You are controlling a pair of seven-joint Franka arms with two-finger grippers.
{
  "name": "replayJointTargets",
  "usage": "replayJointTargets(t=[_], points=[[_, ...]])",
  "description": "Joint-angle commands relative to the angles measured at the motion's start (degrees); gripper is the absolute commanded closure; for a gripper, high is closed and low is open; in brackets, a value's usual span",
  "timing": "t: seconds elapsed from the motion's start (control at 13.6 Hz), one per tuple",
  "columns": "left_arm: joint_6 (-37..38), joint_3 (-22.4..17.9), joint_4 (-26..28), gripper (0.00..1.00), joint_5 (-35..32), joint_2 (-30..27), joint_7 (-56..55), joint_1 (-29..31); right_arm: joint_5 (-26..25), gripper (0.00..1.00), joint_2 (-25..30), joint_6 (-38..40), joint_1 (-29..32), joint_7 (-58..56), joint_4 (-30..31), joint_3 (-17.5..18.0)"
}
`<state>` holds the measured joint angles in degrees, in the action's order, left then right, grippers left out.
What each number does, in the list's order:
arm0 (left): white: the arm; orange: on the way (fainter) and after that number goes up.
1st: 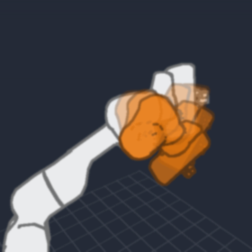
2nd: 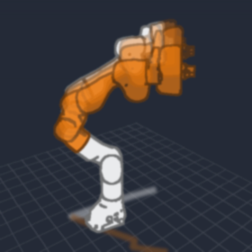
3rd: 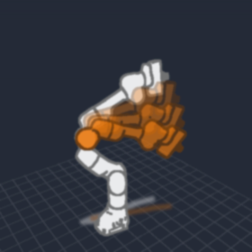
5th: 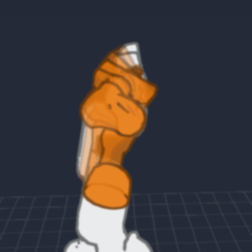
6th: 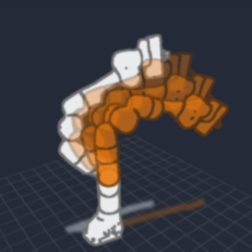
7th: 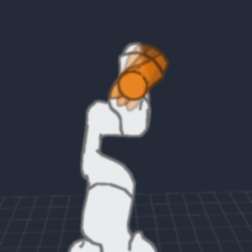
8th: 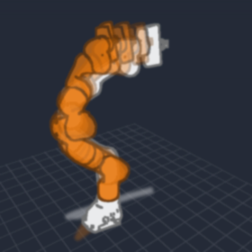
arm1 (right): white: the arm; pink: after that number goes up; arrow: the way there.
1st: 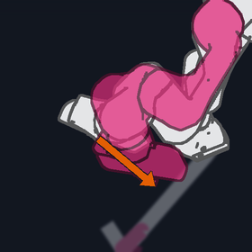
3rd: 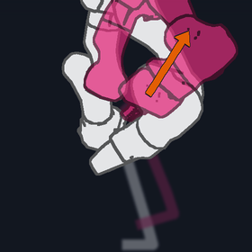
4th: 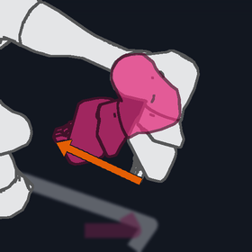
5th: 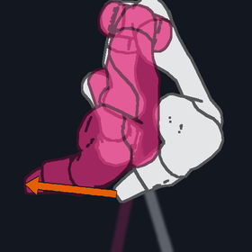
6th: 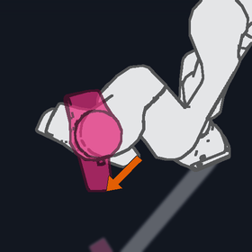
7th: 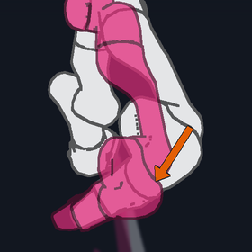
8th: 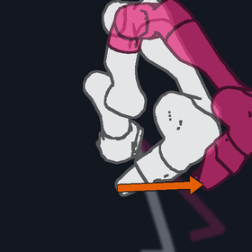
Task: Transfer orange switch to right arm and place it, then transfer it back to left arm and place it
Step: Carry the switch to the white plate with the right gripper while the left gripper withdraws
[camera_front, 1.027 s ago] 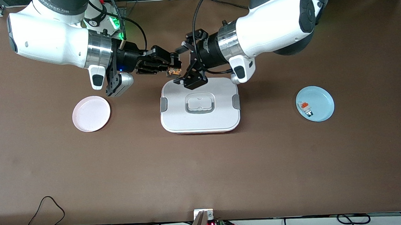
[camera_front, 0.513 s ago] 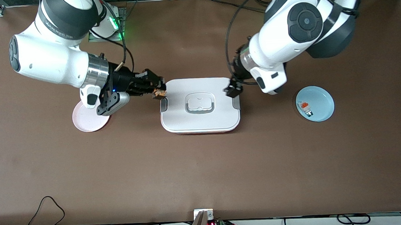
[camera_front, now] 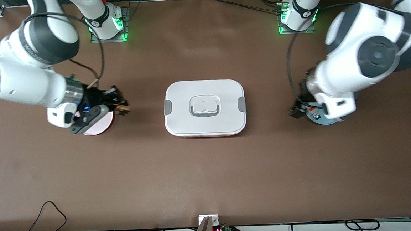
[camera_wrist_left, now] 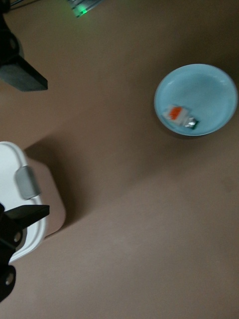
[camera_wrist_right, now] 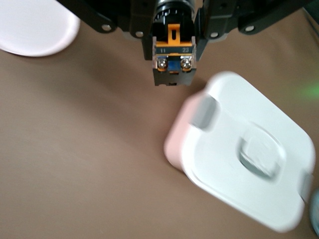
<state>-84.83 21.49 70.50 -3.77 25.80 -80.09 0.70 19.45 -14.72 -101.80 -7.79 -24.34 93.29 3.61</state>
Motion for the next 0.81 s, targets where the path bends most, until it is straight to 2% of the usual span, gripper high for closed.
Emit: replayJointTargets(t=[0.0,0.29,0.51,0.66,0.73], points=[[0.6,0.6,2.6,0.00,-1.7,-2.9,8.8,4.4,-5.9,0.76,1.1,3.6,4.4,-12.7,0.2,0.8],[0.6,0.5,3.2,0.00,-1.7,-4.3,17.7,8.3,-18.2,0.76,1.3,3.5,6.0,-34.6,0.3,0.8],[0.7,1.2,5.3,0.00,-1.7,-7.1,25.0,13.3,-21.4,0.75,1.6,1.3,6.2,-46.6,3.4,0.8],[0.8,-0.6,6.9,0.00,-1.5,-9.6,31.8,13.0,-21.7,0.76,2.1,-2.1,7.2,-51.1,7.3,0.8],[1.1,-2.7,6.9,0.00,-1.5,-10.2,34.3,12.0,-22.0,0.75,2.3,-3.8,7.4,-51.9,9.4,0.8]])
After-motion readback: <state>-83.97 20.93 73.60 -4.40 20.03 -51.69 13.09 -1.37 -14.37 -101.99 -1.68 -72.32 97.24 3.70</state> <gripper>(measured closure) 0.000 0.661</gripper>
